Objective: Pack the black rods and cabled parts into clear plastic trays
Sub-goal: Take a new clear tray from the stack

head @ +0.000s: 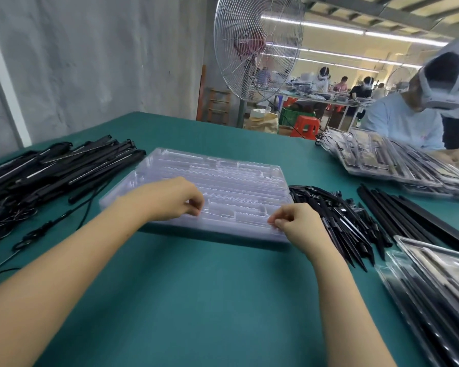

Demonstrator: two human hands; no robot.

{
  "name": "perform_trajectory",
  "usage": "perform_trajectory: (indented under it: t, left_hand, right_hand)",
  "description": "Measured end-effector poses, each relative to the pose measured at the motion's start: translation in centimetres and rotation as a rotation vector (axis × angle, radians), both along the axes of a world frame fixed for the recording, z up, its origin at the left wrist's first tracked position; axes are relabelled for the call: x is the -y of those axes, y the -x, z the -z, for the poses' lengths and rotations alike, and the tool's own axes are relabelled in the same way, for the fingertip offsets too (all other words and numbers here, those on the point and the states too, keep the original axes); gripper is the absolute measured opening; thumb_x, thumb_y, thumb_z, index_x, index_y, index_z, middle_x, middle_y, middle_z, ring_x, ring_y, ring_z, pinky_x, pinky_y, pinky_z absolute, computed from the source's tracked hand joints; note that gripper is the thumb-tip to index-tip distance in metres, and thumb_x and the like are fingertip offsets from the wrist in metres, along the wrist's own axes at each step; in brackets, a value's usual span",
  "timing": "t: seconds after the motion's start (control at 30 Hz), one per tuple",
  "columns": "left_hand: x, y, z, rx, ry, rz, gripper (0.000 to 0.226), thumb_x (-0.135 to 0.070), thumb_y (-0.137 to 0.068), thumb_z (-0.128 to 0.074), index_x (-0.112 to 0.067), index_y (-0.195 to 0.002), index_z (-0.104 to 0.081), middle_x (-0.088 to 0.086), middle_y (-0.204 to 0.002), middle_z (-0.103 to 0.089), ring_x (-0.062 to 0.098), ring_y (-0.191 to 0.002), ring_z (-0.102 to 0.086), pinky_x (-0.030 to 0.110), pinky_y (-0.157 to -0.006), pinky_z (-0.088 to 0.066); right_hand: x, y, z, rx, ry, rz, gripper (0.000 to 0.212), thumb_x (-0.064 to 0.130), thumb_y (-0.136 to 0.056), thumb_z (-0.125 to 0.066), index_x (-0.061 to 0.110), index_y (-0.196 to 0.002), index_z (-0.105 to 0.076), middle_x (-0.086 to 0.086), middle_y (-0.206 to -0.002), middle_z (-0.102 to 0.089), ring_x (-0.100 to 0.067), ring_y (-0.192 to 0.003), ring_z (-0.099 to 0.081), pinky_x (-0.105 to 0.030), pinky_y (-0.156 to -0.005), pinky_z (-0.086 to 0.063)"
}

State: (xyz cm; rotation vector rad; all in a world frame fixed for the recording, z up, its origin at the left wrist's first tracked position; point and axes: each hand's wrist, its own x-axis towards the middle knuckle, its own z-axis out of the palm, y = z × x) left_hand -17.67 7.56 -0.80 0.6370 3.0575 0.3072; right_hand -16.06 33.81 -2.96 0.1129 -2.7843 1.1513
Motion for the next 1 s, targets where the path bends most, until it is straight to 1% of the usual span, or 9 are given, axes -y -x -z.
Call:
perform_trajectory:
  t: [0.27,0.37,0.47,0.6,0.67,0.73,0.87,0.93,1.0]
  left_hand:
    - [0.0,0.1,0.3,-0.026,0.015,0.015,0.017,-0.014,-0.089,-0.058,-0.025,-0.080,-0.066,-0.018,-0.081,-0.063,0.012,-0.085,-0.062,0.035,-0.083,-0.051]
    - [-0.3,0.2,0.5,-0.066,0.065,-0.006,0.023,-0.009,-0.087,-0.053,-0.026,-0.072,-0.057,-0.011,-0.082,-0.064,0.016,-0.083,-0.061,0.037,-0.079,-0.051]
    - [-0.6,0.4,1.2,-0.113,0.148,-0.018,0.026,-0.006,-0.085,-0.049,-0.025,-0.068,-0.044,-0.012,-0.076,-0.052,0.019,-0.081,-0.054,0.033,-0.071,-0.046]
    - [-0.7,0.6,1.8,-0.132,0.210,0.004,0.035,0.001,-0.081,-0.045,-0.030,-0.069,-0.033,-0.015,-0.077,-0.036,0.013,-0.081,-0.040,0.026,-0.066,-0.030]
    - [-0.5,1.0,1.9,-0.117,0.193,-0.005,0.036,0.001,-0.082,-0.044,-0.032,-0.072,-0.034,-0.015,-0.079,-0.036,0.013,-0.084,-0.040,0.027,-0.071,-0.033]
    - [-0.2,1.4,2.1,-0.062,0.156,-0.021,0.037,0.002,-0.084,-0.043,-0.032,-0.073,-0.035,-0.016,-0.080,-0.036,0.013,-0.088,-0.041,0.029,-0.079,-0.040]
    - [0.0,1.6,1.9,-0.001,0.145,-0.014,0.038,0.004,-0.084,-0.041,-0.032,-0.073,-0.037,-0.016,-0.082,-0.036,0.016,-0.093,-0.046,0.034,-0.088,-0.044]
    - [0.1,1.2,1.9,-0.037,0.175,0.024,0.034,0.006,-0.082,-0.041,-0.028,-0.081,-0.039,-0.012,-0.087,-0.036,0.017,-0.097,-0.047,0.035,-0.086,-0.044]
    - [-0.1,0.5,2.1,-0.133,0.255,0.095,0.034,0.006,-0.083,-0.043,-0.025,-0.095,-0.042,-0.008,-0.094,-0.036,0.019,-0.100,-0.047,0.031,-0.078,-0.042]
  right_hand:
    - [0.1,-0.2,0.1,-0.027,-0.081,-0.021,0.023,-0.003,-0.086,-0.054,0.015,-0.077,-0.067,-0.003,-0.077,-0.064,-0.007,-0.067,-0.053,0.001,-0.052,-0.036]
    - [-0.1,-0.4,0.1,-0.039,-0.075,-0.037,0.021,0.000,-0.086,-0.056,0.019,-0.080,-0.064,-0.003,-0.080,-0.064,-0.008,-0.069,-0.053,0.000,-0.051,-0.036]
    - [-0.5,-0.6,-0.2,-0.004,-0.092,-0.080,0.019,0.004,-0.087,-0.057,0.021,-0.083,-0.065,-0.001,-0.083,-0.065,-0.009,-0.074,-0.056,-0.002,-0.053,-0.035]
    - [-0.4,-0.9,-0.7,0.040,-0.100,-0.119,0.014,0.013,-0.085,-0.058,0.023,-0.081,-0.067,0.006,-0.075,-0.064,-0.004,-0.068,-0.055,-0.006,-0.052,-0.038]
    - [0.5,-1.0,-0.7,0.010,-0.109,-0.079,0.006,0.024,-0.082,-0.064,0.023,-0.077,-0.068,0.011,-0.070,-0.062,-0.010,-0.075,-0.058,-0.020,-0.073,-0.048]
    - [1.8,-1.0,-0.7,-0.047,-0.133,-0.045,0.014,0.034,-0.080,-0.066,0.022,-0.074,-0.069,0.012,-0.067,-0.062,-0.014,-0.081,-0.060,-0.035,-0.088,-0.045]
    - [5.0,-0.9,-0.2,-0.073,-0.172,-0.112,0.030,0.043,-0.083,-0.064,0.014,-0.078,-0.070,0.004,-0.078,-0.068,-0.018,-0.083,-0.060,-0.035,-0.085,-0.042]
    - [6.4,-0.6,0.5,-0.129,-0.163,-0.095,0.032,0.038,-0.088,-0.060,0.010,-0.074,-0.065,-0.004,-0.076,-0.066,-0.027,-0.083,-0.059,-0.033,-0.077,-0.041]
    - [7.4,-0.6,1.2,-0.167,-0.174,-0.061,0.025,0.040,-0.088,-0.059,0.018,-0.080,-0.068,-0.002,-0.083,-0.065,-0.026,-0.089,-0.056,-0.031,-0.074,-0.039]
